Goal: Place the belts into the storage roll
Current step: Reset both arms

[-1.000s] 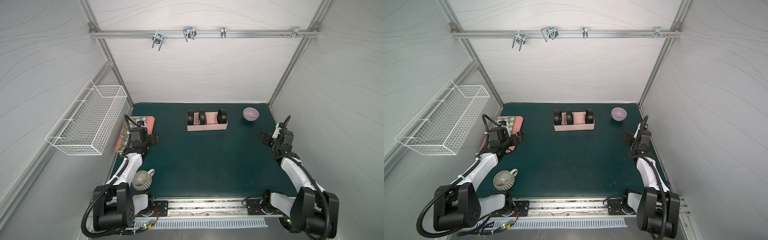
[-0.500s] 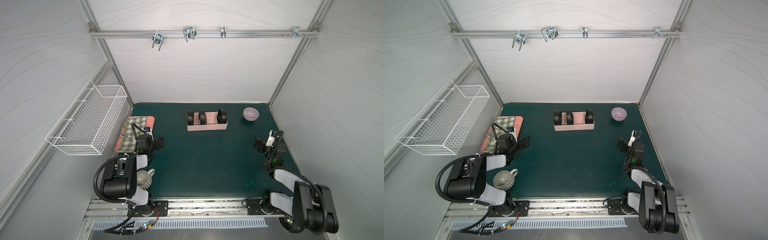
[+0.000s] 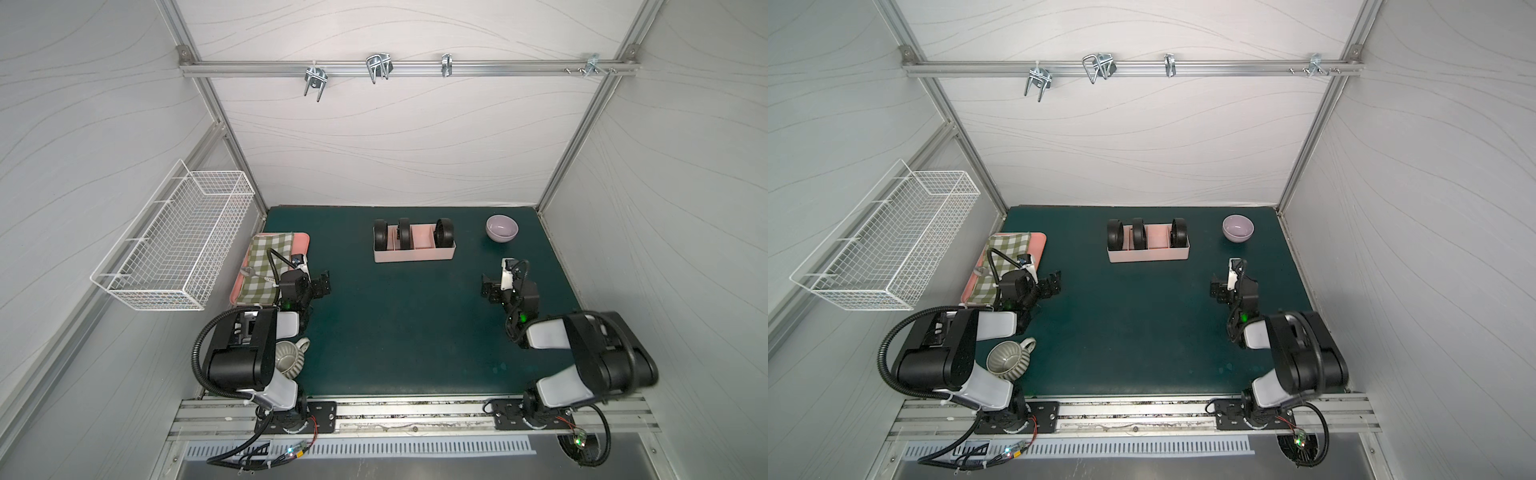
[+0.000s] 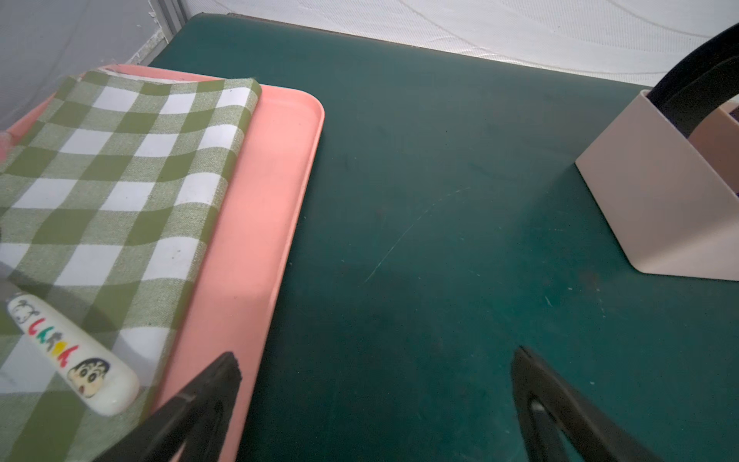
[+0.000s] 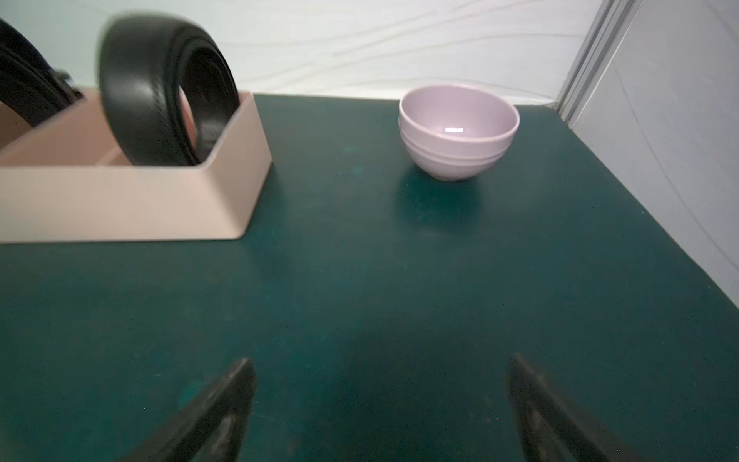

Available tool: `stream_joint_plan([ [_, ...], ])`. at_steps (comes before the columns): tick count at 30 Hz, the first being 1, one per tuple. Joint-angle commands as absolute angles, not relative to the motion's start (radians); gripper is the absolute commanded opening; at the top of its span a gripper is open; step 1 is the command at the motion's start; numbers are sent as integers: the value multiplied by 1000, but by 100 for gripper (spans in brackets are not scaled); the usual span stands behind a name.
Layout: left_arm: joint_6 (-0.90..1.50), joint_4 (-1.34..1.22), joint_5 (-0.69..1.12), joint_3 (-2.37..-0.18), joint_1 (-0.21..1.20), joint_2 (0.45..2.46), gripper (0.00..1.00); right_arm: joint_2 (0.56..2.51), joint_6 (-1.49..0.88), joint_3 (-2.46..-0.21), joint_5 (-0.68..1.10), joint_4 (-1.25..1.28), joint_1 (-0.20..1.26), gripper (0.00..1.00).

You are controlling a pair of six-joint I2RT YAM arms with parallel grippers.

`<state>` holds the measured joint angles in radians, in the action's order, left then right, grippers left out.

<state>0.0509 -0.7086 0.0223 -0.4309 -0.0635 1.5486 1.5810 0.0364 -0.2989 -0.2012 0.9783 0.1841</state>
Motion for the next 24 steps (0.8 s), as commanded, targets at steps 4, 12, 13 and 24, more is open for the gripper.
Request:
stream_joint_plan([
  [4,23,-764,6,-448,-57,1540,99,1568,-12,-452,-105,766,94,99],
  [12,25,-761,5,-450,-57,1543,99,1579,4,-437,-115,821,104,99],
  [13,24,-761,6,-449,-57,1542,99,1579,5,-436,-115,824,105,99],
  [24,7,-771,-23,-444,-35,1540,99,1580,9,-439,-112,819,105,99],
])
